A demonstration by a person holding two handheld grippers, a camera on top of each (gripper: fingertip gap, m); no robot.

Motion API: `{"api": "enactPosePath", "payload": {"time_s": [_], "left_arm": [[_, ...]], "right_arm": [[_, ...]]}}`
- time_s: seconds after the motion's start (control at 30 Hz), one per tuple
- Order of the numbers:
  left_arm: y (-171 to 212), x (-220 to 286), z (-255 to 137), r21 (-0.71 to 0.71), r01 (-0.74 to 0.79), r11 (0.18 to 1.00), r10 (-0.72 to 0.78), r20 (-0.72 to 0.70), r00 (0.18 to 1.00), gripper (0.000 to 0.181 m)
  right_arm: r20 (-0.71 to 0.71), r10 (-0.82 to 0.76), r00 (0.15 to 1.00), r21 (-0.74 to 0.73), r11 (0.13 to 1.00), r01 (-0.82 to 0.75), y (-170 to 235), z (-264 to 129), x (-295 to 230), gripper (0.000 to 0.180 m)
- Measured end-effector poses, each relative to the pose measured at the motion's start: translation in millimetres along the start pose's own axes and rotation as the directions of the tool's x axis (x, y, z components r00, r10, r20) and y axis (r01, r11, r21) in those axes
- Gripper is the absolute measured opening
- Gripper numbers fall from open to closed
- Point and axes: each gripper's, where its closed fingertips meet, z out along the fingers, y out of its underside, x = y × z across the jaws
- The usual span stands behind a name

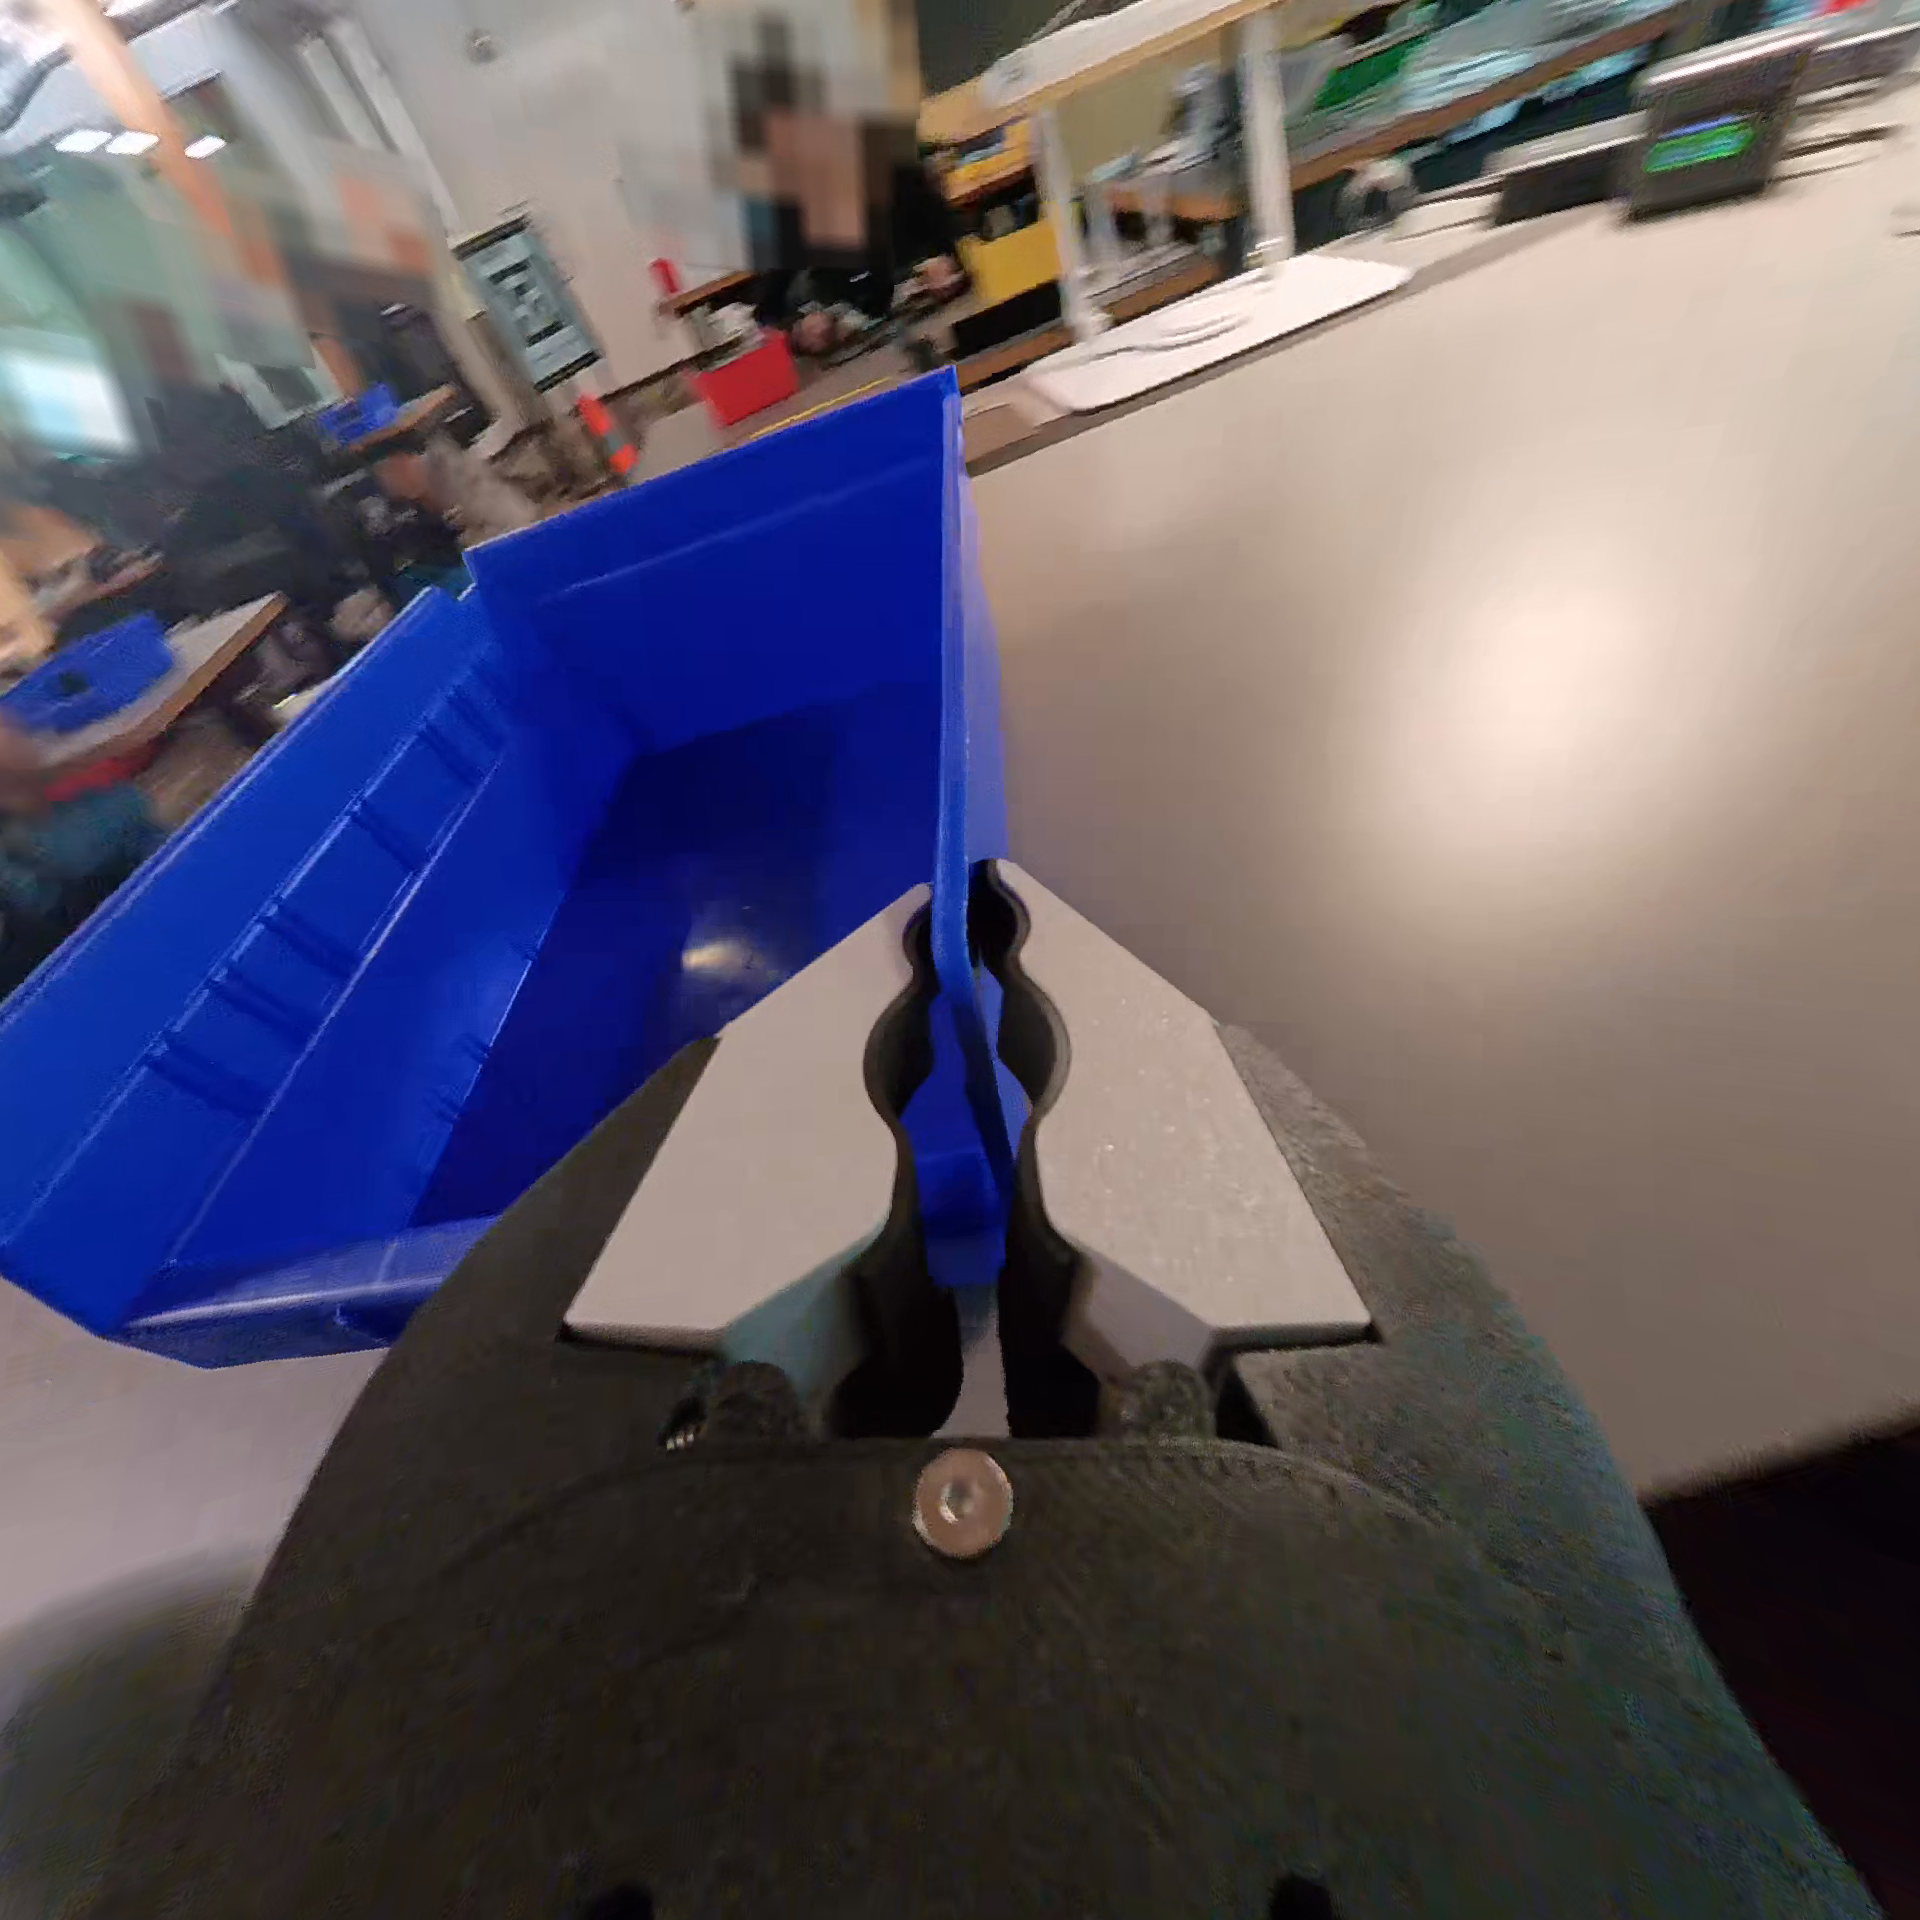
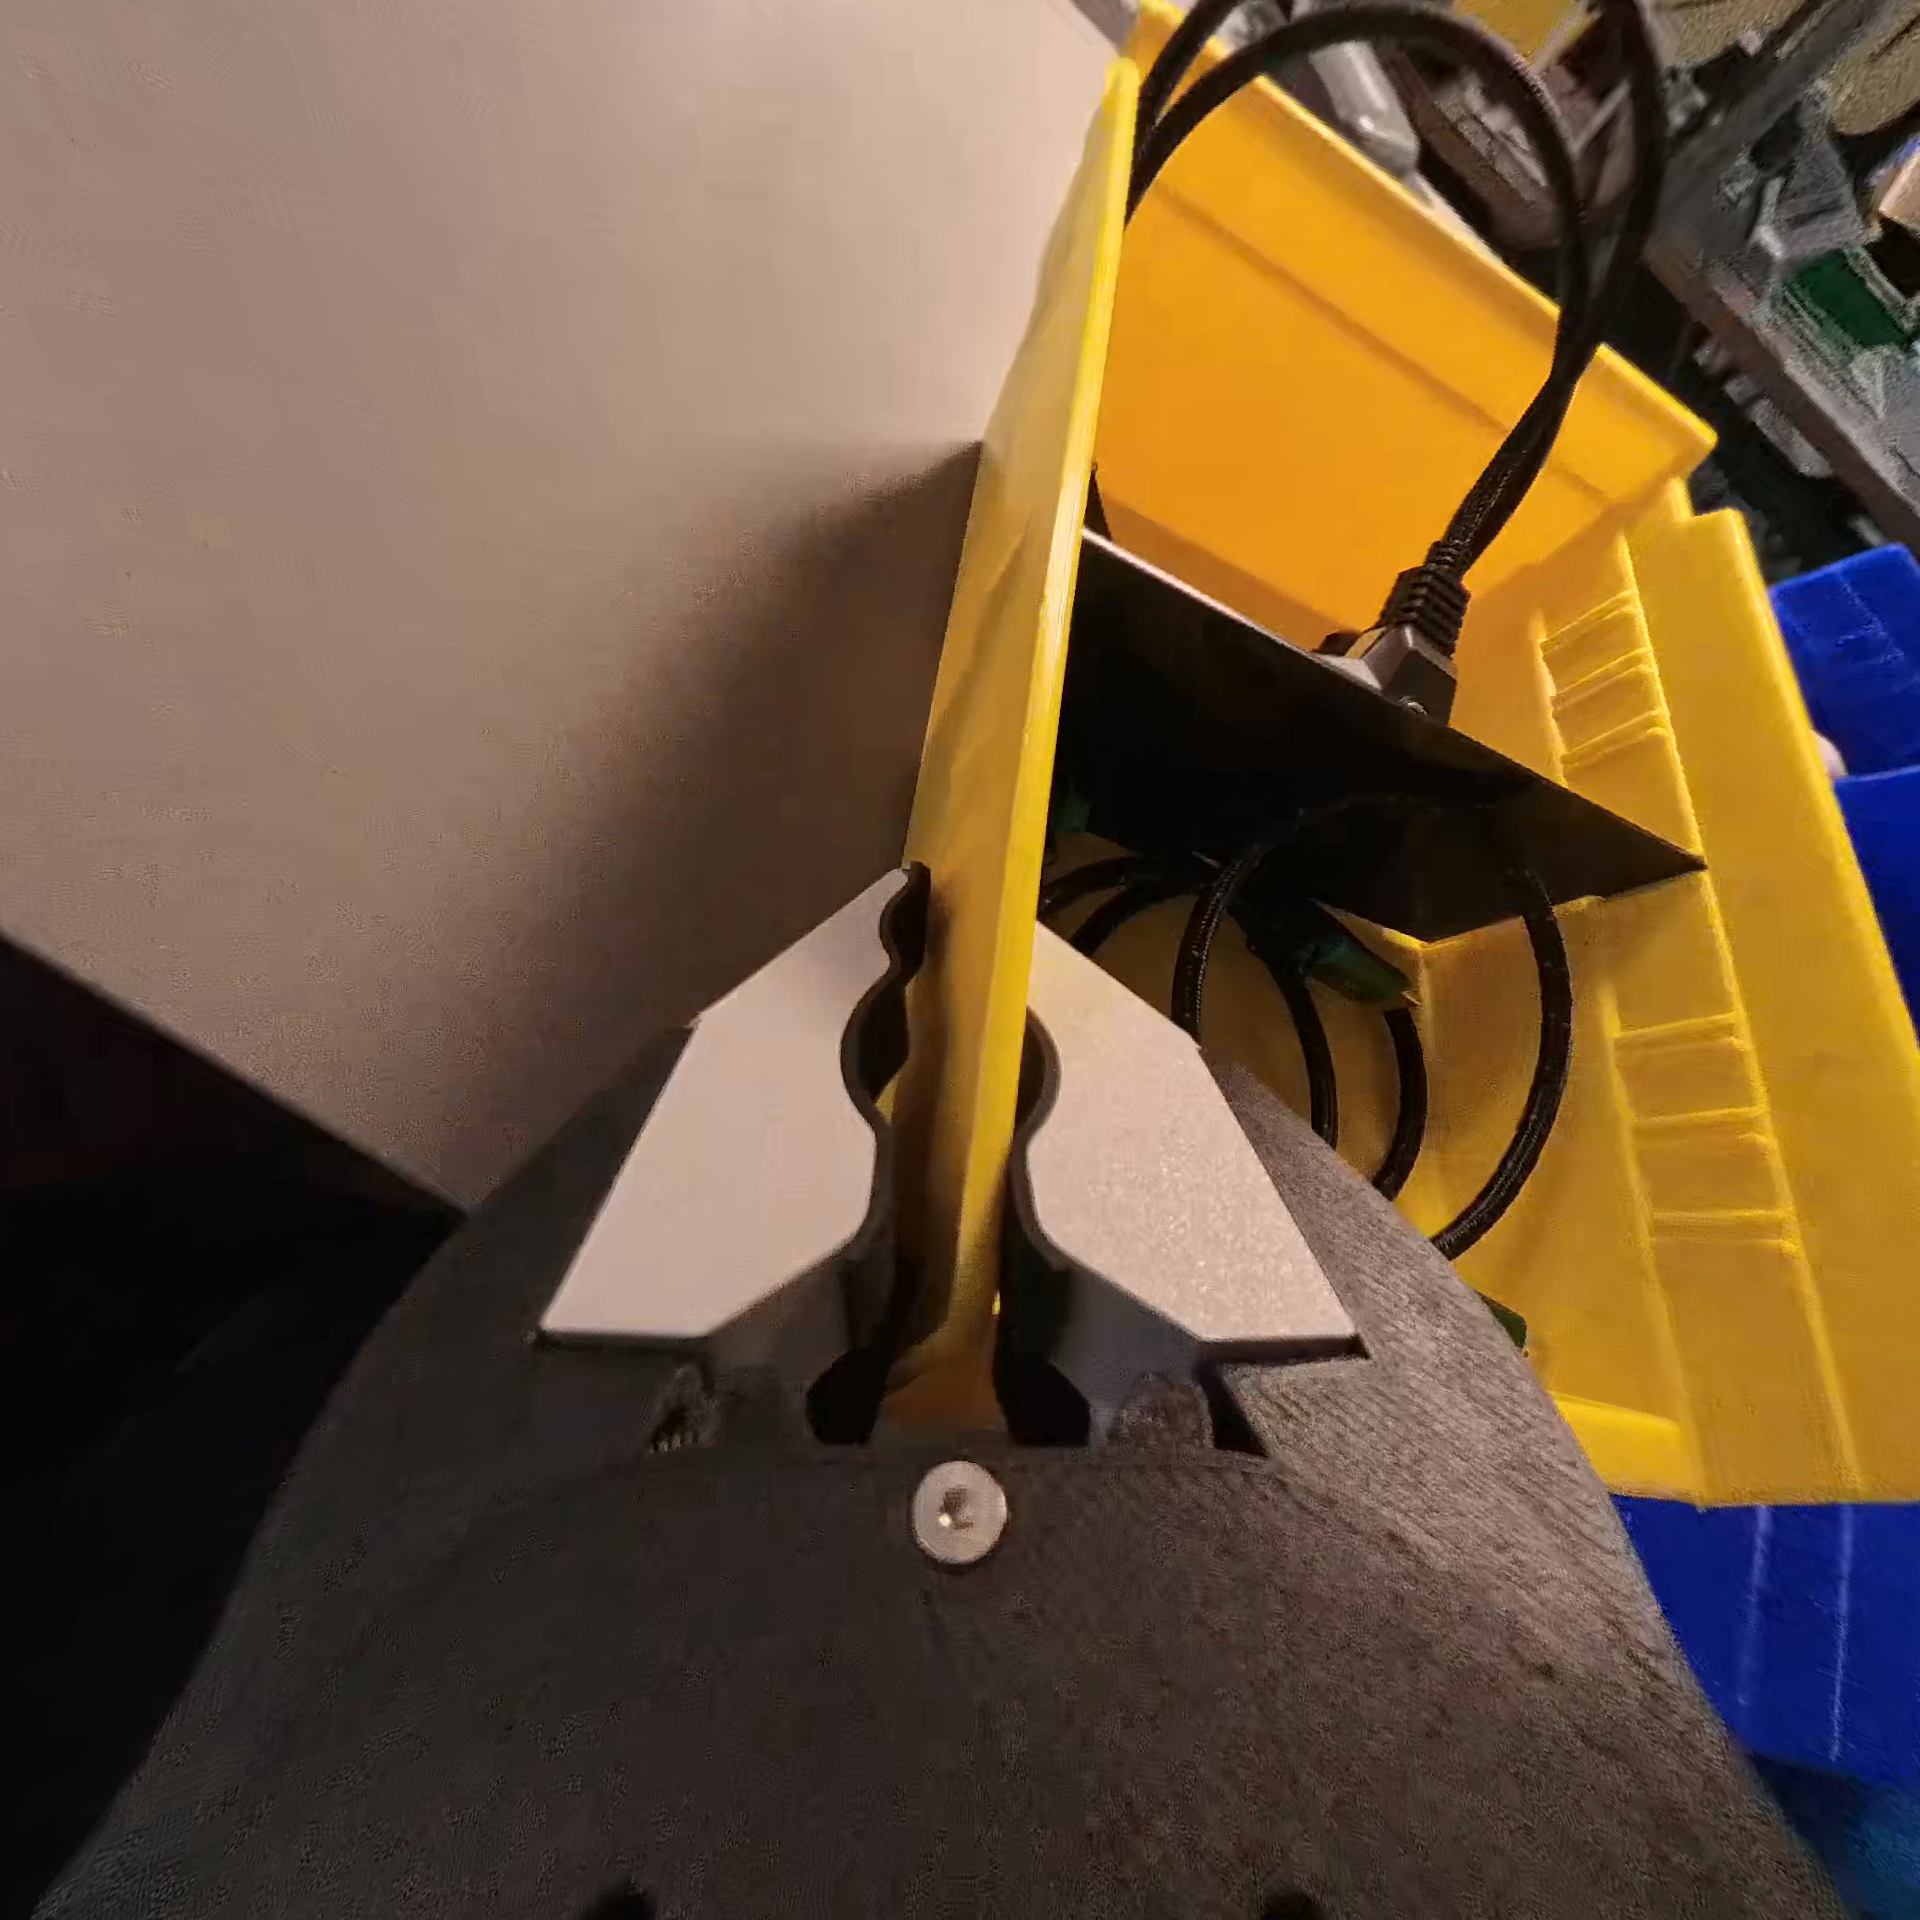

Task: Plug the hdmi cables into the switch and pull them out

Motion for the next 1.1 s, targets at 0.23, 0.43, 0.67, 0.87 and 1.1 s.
{"api": "enactPosePath", "payload": {"time_s": [0.23,0.43,0.67,0.87,1.1], "left_arm": [[-4.8,51.8,-41.1,0.149,-0.054,0.987,0.115,-0.441,0.890,0.005],[-2.4,67.0,-84.0,0.284,-0.010,0.959,0.192,-0.622,0.759,0.004],[4.9,60.6,-111.4,0.292,0.078,0.953,0.166,-0.722,0.672,0.006],[9.4,53.7,-130.1,0.292,0.150,0.945,0.149,-0.789,0.595,0.004],[13.4,52.7,-149.9,0.268,0.200,0.942,0.146,-0.868,0.475,0.002]], "right_arm": [[0.250,-0.196,0.948,0.175,0.972,0.155,-9.2,-38.5,-68.5,0.008],[0.447,-0.297,0.843,0.366,0.921,0.131,-41.7,-24.0,-98.0,0.008],[0.505,-0.348,0.790,0.413,0.901,0.134,-97.2,46.6,-102.1,0.007],[0.534,-0.394,0.748,0.446,0.883,0.147,-141.7,101.1,-107.8,0.007],[0.587,-0.462,0.665,0.495,0.855,0.157,-174.5,135.5,-119.1,0.007]]}}
